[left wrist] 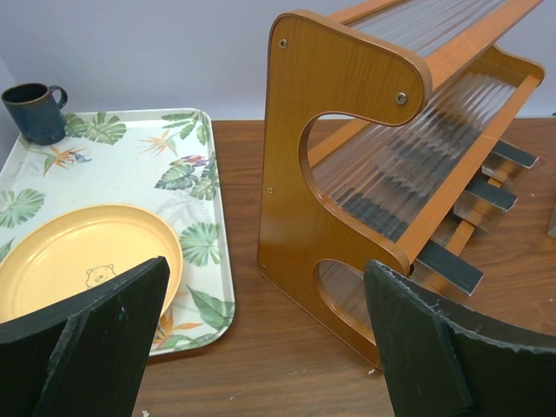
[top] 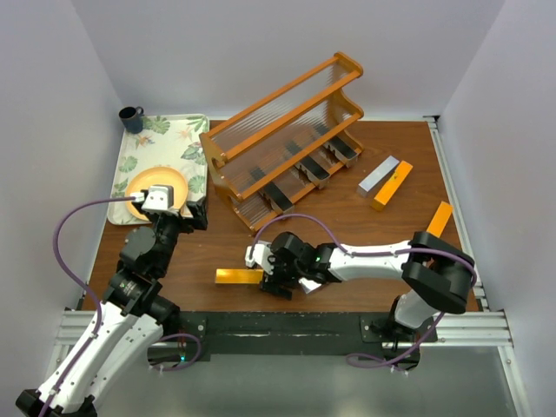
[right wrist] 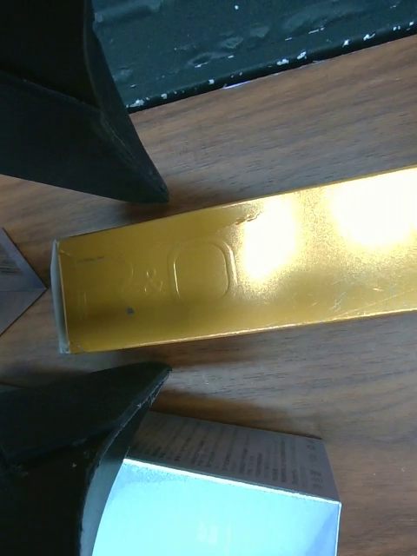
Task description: Place and organize the toothpastes onto the shelf
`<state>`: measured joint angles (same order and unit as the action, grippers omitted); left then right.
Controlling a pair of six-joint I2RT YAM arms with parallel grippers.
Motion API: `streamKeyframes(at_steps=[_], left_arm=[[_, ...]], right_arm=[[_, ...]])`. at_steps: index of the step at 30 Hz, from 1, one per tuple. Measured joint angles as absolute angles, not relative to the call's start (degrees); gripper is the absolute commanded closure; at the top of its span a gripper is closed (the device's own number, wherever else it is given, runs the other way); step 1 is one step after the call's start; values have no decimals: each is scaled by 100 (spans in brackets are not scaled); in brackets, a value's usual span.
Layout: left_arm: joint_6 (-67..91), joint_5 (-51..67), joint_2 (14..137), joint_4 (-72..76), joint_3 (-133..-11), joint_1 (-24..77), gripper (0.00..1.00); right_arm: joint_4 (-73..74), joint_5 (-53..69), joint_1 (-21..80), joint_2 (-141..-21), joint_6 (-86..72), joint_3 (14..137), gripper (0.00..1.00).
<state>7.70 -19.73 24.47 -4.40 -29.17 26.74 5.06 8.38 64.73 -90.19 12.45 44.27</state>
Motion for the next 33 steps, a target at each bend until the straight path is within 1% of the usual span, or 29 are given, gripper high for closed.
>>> streamKeyframes(at_steps=[1,3,7,8,10,13,14,16,21,23,29,33], left_arm=[[770,-1968,2447,-443,-2917,2674,0],[770,-1966,2447,-440,-2917,2674,0],[770,-1964,2449,-443,-2917,2674,0],[770,-1964,2449,-443,-2917,2674,0],[770,-1964,2449,-443,-2917,2674,0],[770,-1964,2447,-443,-2917,2674,0],[770,-1964,2447,-443,-2917,2674,0],[770,-1964,2447,-443,-2917,2674,0],[770,-1962,2447,-443,-2917,2674,0],[770,-1962,2447,-443,-2917,2674,0],[770,-1962,2432,-443,-2917,2674,0],[770,-1962,2401,-443,-2917,2674,0]], right_arm=[[486,829,6488,-9021,1247,4414,30],[410,803,6508,-9026,1227,4364,39],[309,709,6543,-9026,1199,4289,47],[287,701,6554,-9026,1188,4270,52],[259,692,6558,-9024,1190,4263,56],[252,692,6560,-8973,1162,4230,67],[250,692,6563,-8927,1155,4193,73],[290,692,6563,-8803,1155,4108,74],[473,709,6563,-8381,1149,4042,85],[591,714,6563,-8154,1146,4042,87],[1149,670,6563,-7432,1022,4049,87],[1859,329,6554,-6934,832,4257,87]])
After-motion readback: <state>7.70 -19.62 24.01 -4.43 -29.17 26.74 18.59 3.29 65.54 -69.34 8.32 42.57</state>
